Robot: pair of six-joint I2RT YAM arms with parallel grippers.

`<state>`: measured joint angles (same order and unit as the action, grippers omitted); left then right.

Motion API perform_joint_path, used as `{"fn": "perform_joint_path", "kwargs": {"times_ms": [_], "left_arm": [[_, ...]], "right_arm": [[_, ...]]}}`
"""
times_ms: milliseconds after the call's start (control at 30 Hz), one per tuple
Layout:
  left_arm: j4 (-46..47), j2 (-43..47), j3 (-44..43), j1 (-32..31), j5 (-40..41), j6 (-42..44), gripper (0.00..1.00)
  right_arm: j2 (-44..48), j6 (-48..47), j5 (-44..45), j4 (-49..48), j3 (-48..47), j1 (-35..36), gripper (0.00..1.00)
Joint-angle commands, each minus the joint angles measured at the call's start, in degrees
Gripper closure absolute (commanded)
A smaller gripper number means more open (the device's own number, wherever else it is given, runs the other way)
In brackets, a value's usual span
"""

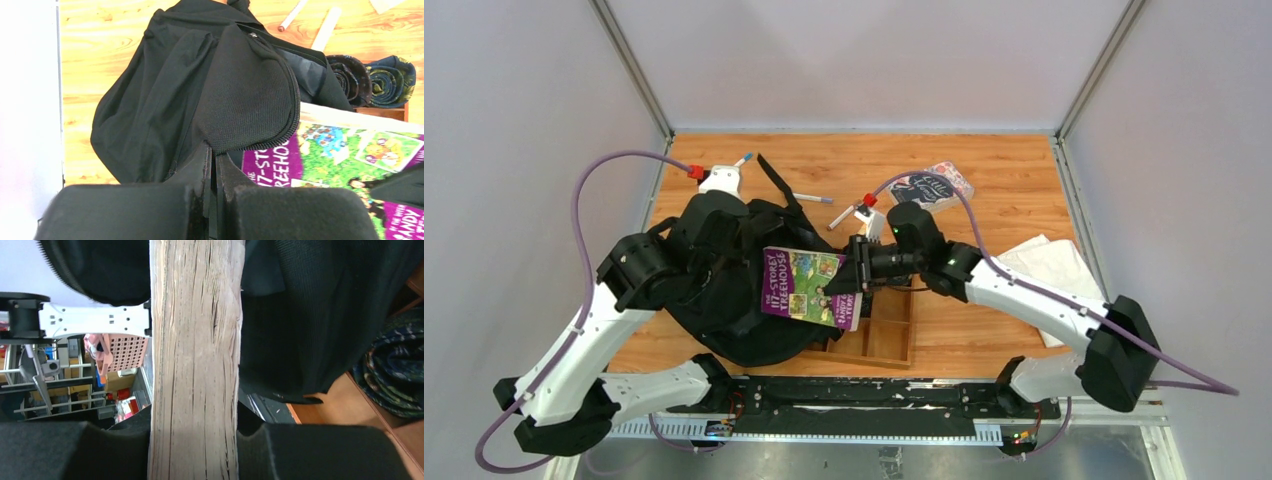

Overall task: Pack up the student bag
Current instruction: Place the book in the student bag.

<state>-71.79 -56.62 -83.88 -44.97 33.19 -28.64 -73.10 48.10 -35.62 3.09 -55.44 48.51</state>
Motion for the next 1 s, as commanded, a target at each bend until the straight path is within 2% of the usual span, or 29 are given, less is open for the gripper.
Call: {"fn": "perform_joint_path", "kwargs": {"times_ms": [0,100,267,533,800,967], "left_arm": [[1.0,1.3,-0.7,0.9,0.8,0.0,1.00],[0.7,1.6,-0.3,1.1,-0.2,-1.0,1.00],[-0.6,2.7,-0.1,1.4,0.7,-1.6,1.00],[-3.7,3.8,-0.5,2.0,5.7,-2.8,1.00],[-5.3,5.6,-2.1,2.3,8.7,-3.9,1.00],[-5.7,5.9,-2.2,2.4,9.0,-3.6,1.00]], "right_arm": [[-3.7,3.3,5.1,-12.6,-1.1,2.6,1.00],[-8.4,5.5,5.6,-18.9,-2.0,2.1,1.00],[-16.4,7.5,3.9,-19.3,-9.7,2.5,1.00],[-26.9,15.4,3.4,-25.6,-17.0,5.0,1.00],[-41.8,19.0,5.8,-24.4,-30.9,8.7,1.00],[-47.2,18.8,7.0,-21.3,-35.3,10.9,1.00]]}}
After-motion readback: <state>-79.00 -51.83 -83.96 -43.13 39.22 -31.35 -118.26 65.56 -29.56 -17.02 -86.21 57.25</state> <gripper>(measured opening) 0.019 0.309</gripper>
